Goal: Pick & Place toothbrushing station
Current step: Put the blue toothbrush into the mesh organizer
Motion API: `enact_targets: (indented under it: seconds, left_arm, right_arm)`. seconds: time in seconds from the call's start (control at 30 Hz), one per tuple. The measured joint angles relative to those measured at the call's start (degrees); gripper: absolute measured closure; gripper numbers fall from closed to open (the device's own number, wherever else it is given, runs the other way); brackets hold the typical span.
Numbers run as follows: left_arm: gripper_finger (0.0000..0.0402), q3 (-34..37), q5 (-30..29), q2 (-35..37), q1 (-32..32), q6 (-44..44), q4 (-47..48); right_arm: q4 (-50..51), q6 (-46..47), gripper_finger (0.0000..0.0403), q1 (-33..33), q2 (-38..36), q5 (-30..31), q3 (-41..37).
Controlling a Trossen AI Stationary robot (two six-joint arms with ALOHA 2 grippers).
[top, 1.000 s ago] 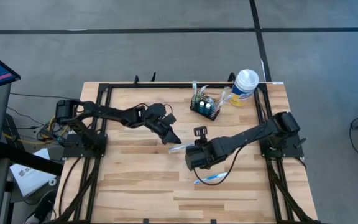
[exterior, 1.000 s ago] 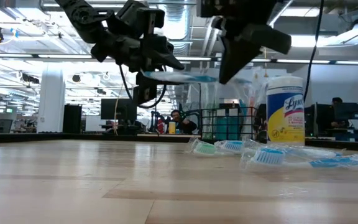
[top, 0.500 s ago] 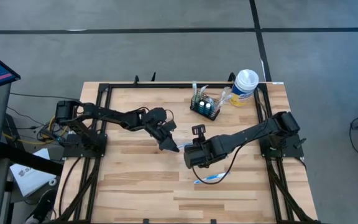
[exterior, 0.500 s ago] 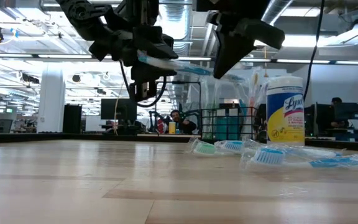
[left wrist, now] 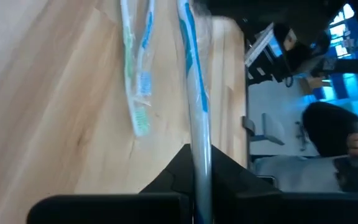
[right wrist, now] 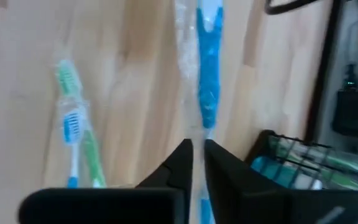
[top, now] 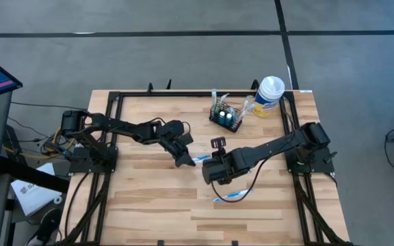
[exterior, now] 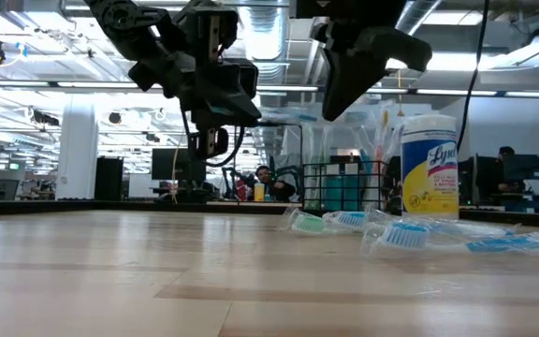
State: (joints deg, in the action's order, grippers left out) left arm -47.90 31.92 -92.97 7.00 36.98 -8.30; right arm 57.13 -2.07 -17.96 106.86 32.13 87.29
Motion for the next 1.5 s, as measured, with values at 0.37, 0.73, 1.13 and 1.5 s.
enact_targets:
  seconds: [0.37, 0.73, 1.13, 1.5]
  left_arm:
    - [0.0394, 0.00, -8.99, 0.06, 0.12, -5.61, -1.06]
    - [0.0394, 0.00, -18.02, 6.02, -1.58, -12.80, -10.18]
    - [0.0393, 0.00, -30.14, 10.54, -7.27, -23.06, -17.73]
    - [0.0393, 0.00, -33.63, 10.54, -9.59, -27.92, -24.30]
  right_arm:
    - [-3.92, 5.70, 0.0276, 0.02, -9.13, -2.51, -1.60]
    - [-22.37, 11.58, 0.0274, -0.46, -26.23, -2.70, -20.28]
    - [-52.45, 8.93, 0.0279, -0.39, -42.47, -2.44, -38.95]
    - [-70.83, 1.65, 0.0279, 1.29, -46.84, -7.15, -44.50]
